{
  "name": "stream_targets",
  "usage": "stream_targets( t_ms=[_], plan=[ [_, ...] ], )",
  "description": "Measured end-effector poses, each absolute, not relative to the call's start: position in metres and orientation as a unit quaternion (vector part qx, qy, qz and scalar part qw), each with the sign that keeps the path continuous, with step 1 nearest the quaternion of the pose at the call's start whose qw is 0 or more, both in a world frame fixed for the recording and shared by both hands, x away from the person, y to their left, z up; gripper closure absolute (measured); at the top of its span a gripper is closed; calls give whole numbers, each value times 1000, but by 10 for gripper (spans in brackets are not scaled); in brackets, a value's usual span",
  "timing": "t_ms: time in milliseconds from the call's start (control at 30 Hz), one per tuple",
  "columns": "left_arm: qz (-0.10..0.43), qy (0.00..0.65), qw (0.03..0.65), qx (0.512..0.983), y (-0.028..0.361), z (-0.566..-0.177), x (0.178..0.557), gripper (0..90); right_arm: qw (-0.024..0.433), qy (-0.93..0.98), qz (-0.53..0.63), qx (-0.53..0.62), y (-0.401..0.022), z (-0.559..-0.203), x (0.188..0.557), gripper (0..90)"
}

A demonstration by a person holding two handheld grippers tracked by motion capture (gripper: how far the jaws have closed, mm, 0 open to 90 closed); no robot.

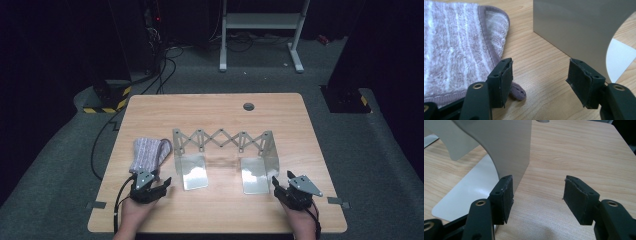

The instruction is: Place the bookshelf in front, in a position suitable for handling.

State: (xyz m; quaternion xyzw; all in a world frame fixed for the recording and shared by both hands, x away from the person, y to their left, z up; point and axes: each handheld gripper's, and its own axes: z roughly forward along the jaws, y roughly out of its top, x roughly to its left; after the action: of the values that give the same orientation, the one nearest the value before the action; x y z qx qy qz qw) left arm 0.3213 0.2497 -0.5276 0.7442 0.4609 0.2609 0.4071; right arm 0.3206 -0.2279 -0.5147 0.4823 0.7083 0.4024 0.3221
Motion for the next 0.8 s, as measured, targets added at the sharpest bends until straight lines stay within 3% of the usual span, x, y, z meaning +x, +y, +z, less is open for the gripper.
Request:
stream_targets(
  t_ms=[800],
  plan=[
    [268,433,428,747,250,-521,324,360,324,700,396,499,-239,-516,320,411]
  ],
)
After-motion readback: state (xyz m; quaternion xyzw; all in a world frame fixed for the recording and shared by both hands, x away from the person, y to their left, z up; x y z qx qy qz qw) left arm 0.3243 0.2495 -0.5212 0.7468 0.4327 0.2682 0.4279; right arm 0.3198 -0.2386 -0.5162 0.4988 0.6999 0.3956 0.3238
